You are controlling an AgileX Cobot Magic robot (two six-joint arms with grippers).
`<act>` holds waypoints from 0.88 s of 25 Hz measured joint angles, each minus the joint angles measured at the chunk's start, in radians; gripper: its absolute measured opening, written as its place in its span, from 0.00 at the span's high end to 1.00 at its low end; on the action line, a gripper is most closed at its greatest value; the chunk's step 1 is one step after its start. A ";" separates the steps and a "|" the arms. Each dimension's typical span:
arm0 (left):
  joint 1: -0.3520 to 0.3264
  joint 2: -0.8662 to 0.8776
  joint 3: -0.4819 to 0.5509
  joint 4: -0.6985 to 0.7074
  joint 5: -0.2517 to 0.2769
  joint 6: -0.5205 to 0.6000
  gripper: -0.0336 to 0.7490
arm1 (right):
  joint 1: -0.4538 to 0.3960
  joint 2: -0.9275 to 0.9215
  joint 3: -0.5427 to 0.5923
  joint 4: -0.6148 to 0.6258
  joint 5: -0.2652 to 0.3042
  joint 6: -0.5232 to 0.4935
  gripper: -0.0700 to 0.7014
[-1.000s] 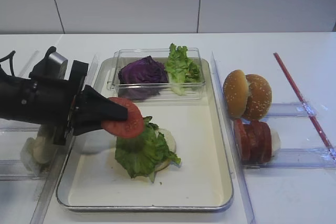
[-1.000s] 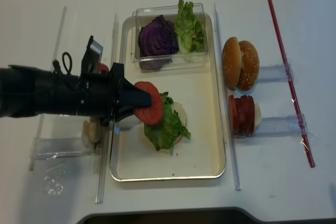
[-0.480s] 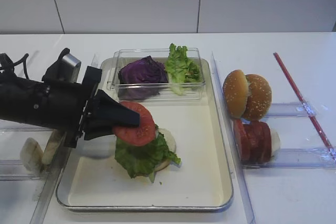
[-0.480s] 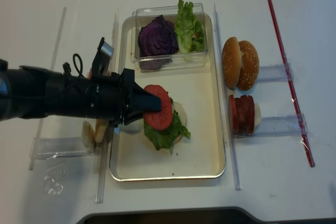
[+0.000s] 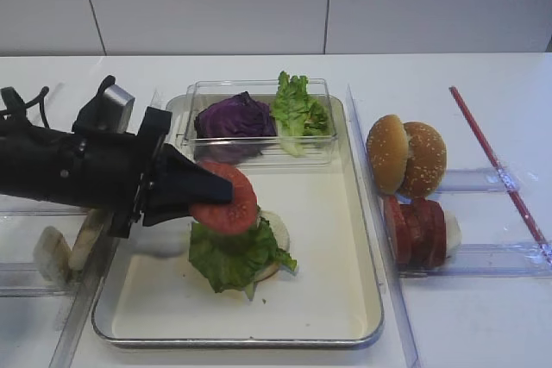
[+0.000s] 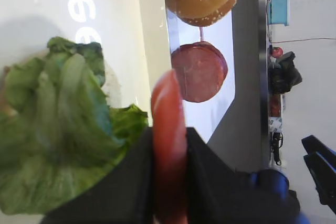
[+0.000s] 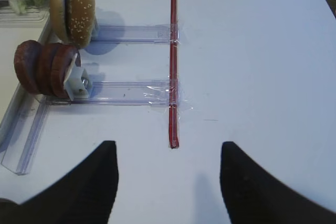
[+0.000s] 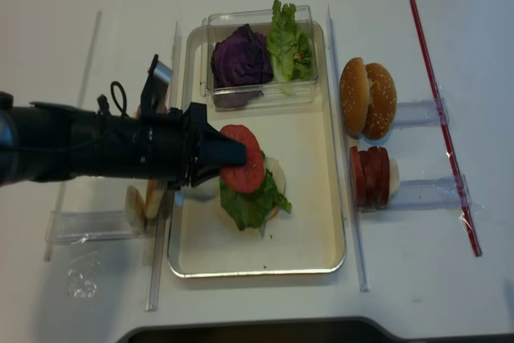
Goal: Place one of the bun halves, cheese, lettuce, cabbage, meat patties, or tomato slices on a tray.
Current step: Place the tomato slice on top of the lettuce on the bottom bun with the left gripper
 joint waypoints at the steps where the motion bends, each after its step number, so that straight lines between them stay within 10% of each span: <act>1: -0.002 0.000 0.000 -0.002 -0.003 0.005 0.81 | 0.000 0.000 0.000 0.000 0.000 0.000 0.31; 22: -0.010 0.168 0.000 -0.106 0.058 0.095 0.81 | 0.000 0.000 0.000 0.000 0.000 0.000 0.31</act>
